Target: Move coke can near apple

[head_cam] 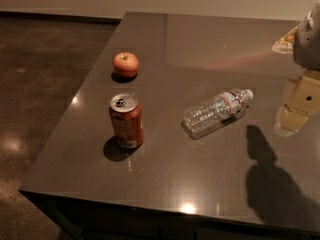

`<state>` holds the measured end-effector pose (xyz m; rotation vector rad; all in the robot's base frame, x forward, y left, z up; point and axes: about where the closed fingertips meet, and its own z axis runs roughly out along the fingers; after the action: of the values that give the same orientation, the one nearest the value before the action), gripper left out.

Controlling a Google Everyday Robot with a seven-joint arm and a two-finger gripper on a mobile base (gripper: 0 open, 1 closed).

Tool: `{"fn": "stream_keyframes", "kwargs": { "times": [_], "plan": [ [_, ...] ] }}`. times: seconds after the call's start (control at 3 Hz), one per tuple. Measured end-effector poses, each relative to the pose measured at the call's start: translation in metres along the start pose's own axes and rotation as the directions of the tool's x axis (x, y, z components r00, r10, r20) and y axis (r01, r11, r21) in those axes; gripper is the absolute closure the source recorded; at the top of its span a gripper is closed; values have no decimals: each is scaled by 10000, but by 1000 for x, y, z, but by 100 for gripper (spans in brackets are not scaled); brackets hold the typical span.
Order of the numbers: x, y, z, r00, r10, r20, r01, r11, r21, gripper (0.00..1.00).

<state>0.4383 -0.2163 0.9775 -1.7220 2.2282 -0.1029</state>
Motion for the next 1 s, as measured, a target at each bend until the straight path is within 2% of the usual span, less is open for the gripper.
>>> {"fn": "stream_keyframes", "kwargs": {
  "times": [0.33, 0.67, 1.0],
  "plan": [
    [0, 0, 0, 10000, 0, 2, 0, 10000, 1, 0],
    [-22, 13, 7, 9964, 6, 845, 31, 9990, -437, 0],
    [-73, 41, 24, 9744, 4, 2249, 248, 9937, -1092, 0]
  ]
}}
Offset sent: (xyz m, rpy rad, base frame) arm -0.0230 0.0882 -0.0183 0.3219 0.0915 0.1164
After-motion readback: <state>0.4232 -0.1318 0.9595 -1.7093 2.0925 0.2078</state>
